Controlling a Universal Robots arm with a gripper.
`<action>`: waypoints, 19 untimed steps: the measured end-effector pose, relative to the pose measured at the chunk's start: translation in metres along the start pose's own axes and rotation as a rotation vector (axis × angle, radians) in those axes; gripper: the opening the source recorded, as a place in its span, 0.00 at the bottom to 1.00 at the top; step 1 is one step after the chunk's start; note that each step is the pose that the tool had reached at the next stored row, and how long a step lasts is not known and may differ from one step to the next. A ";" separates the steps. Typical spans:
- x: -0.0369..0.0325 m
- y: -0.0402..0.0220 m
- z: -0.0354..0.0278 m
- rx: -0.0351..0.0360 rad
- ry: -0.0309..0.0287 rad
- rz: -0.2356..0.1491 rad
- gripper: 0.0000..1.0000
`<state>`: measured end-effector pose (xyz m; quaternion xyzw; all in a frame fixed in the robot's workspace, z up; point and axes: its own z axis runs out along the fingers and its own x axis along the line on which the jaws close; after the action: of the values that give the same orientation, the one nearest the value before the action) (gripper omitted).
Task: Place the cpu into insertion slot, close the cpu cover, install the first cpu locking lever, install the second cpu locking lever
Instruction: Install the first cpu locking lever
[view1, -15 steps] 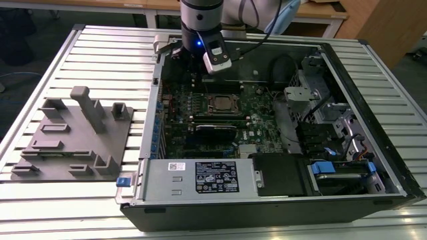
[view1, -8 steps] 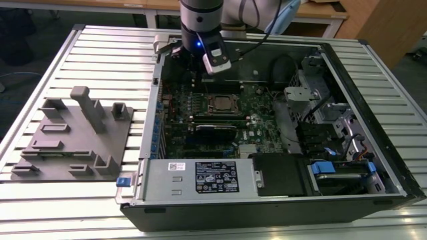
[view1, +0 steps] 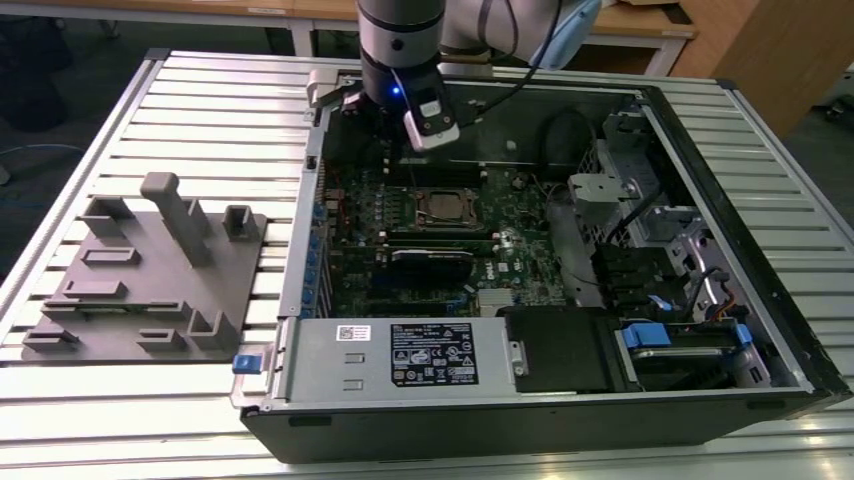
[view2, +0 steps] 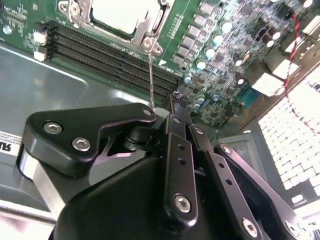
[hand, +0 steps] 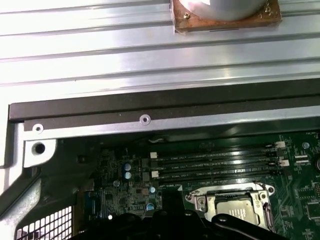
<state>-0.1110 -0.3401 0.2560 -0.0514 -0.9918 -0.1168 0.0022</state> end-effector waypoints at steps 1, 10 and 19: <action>0.0000 0.0000 0.0001 -0.0040 0.0004 0.000 0.10; -0.0009 -0.0001 0.0010 -0.0269 0.0029 0.000 0.10; -0.0252 0.0022 0.0020 -0.0270 0.0029 0.000 0.10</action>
<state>-0.0857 -0.3401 0.2541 -0.0514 -0.9901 -0.1303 0.0030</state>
